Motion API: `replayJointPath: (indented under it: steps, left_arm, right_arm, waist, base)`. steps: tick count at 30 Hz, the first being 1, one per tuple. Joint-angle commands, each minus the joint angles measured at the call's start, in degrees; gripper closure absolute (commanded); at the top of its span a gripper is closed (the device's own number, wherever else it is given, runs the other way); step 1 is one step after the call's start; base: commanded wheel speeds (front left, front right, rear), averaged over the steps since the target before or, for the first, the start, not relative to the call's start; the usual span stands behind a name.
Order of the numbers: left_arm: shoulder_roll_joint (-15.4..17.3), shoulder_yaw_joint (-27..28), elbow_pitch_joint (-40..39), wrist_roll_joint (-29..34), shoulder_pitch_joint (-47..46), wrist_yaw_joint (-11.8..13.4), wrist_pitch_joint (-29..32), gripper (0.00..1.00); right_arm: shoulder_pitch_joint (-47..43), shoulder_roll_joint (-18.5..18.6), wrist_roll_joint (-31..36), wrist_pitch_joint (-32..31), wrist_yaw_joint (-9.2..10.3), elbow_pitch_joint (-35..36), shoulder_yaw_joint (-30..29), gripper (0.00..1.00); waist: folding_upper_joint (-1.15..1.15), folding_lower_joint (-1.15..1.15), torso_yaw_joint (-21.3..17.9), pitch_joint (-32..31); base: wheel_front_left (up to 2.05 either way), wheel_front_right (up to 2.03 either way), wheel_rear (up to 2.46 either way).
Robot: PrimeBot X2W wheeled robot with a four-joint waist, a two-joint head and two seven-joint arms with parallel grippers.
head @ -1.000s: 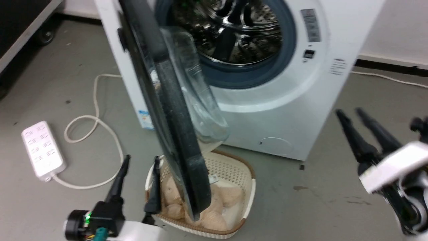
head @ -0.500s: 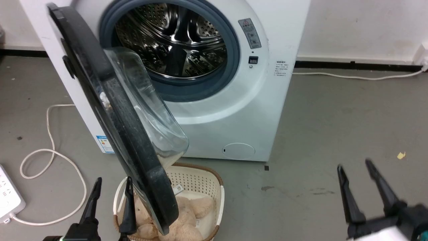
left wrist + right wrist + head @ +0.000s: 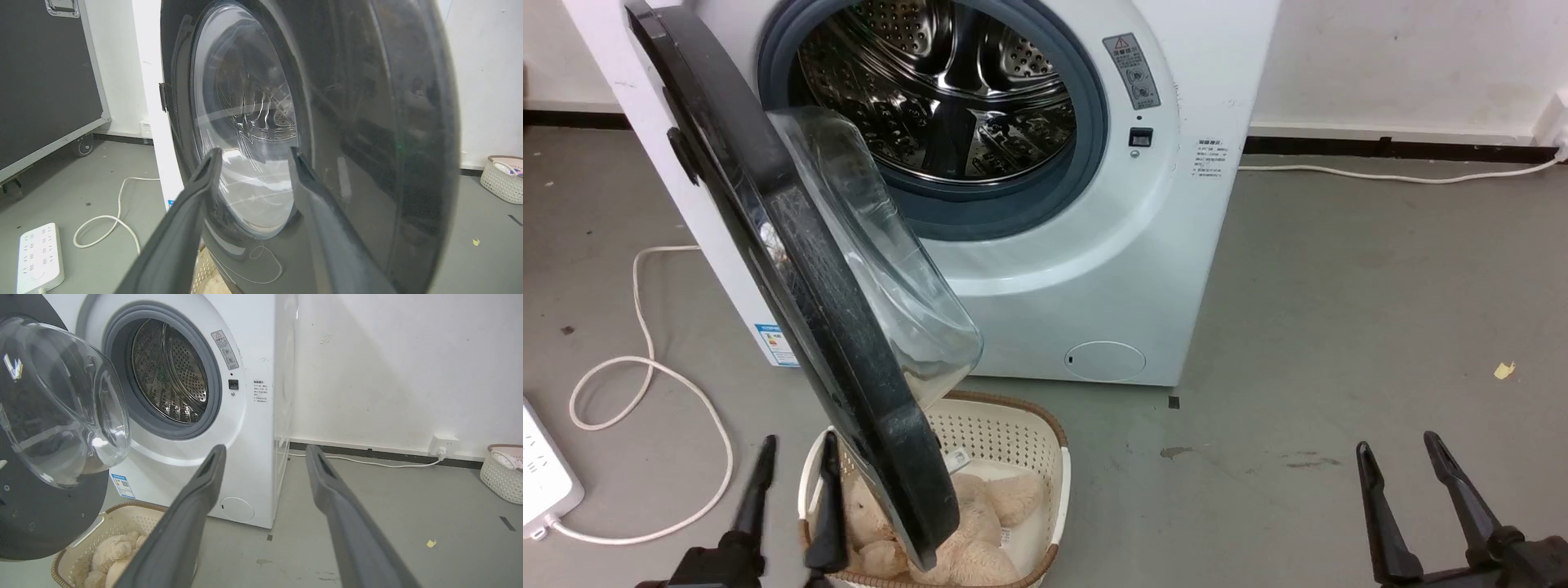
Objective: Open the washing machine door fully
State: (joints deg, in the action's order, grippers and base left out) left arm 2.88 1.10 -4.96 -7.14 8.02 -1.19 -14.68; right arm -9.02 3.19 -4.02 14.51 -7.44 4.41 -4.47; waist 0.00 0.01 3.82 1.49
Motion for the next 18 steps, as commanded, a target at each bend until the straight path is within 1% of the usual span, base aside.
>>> replayJointPath:
  steps: [1, 4, 7, 8, 9, 11, 14, 18]
  left_arm:
    - [0.04, 0.25, -0.11, 0.31, 0.07, -0.31, -0.32, 1.00]
    - [0.02, 0.51, -0.17, 0.61, -0.04, -0.78, -0.32, 1.00]
    - [0.01, 0.71, -0.81, 0.60, -0.19, -0.72, -0.32, 1.00]
    - [0.01, 0.95, -1.52, -0.43, -0.39, -0.37, -0.32, 1.00]
    - [0.01, 1.84, -3.76, -2.84, -1.03, 0.49, -0.32, 1.00]
    - [0.01, 2.46, -5.11, -3.79, -1.49, 0.80, -0.32, 1.00]
    - [0.00, 5.32, -9.58, -8.81, -3.30, 2.30, -0.32, 1.00]
    - [0.00, 8.66, -16.29, -11.14, -6.25, 3.48, -0.32, 1.00]
  right_arm:
    - [-0.10, -0.30, -0.46, 0.48, -0.05, 0.00, -0.10, 0.00]
    - [0.13, -0.30, -0.74, 0.48, -0.05, 0.01, -0.03, 0.00]
    - [0.12, -0.31, -0.82, 0.48, -0.05, 0.03, -0.01, 0.00]
    - [0.11, -0.31, -0.85, 0.48, -0.05, 0.06, -0.01, 0.00]
    - [0.03, -0.31, -0.87, 0.48, -0.05, 0.13, 0.07, 0.00]
    - [-0.01, -0.31, -0.85, 0.49, -0.05, 0.18, 0.13, 0.00]
    - [-0.26, -0.31, -0.83, 0.49, -0.05, 0.20, 0.32, 0.00]
    - [-0.33, -0.31, -0.89, 0.49, -0.05, 0.01, 0.69, 0.00]
  waist:
    - [0.00, -0.01, 0.04, -0.10]
    - [0.00, -0.01, 0.17, -0.32]
    - [0.00, -0.01, 0.29, -0.50]
    - [0.00, -0.01, 0.36, -0.60]
    - [0.00, -0.01, 0.51, -0.85]
    - [0.00, -0.01, 0.62, -0.97]
    - [0.00, -0.01, 0.95, -1.58]
    - [0.00, -0.01, 1.13, -2.29]
  base:
    - [0.00, 0.00, 0.00]
    - [0.00, 0.00, 0.00]
    - [0.00, 0.00, 0.00]
    - [0.00, 0.00, 0.00]
    - [0.00, 0.00, 0.00]
    - [0.00, 0.00, 0.00]
    - [0.00, 0.00, 0.00]
    - [0.00, 0.00, 0.00]
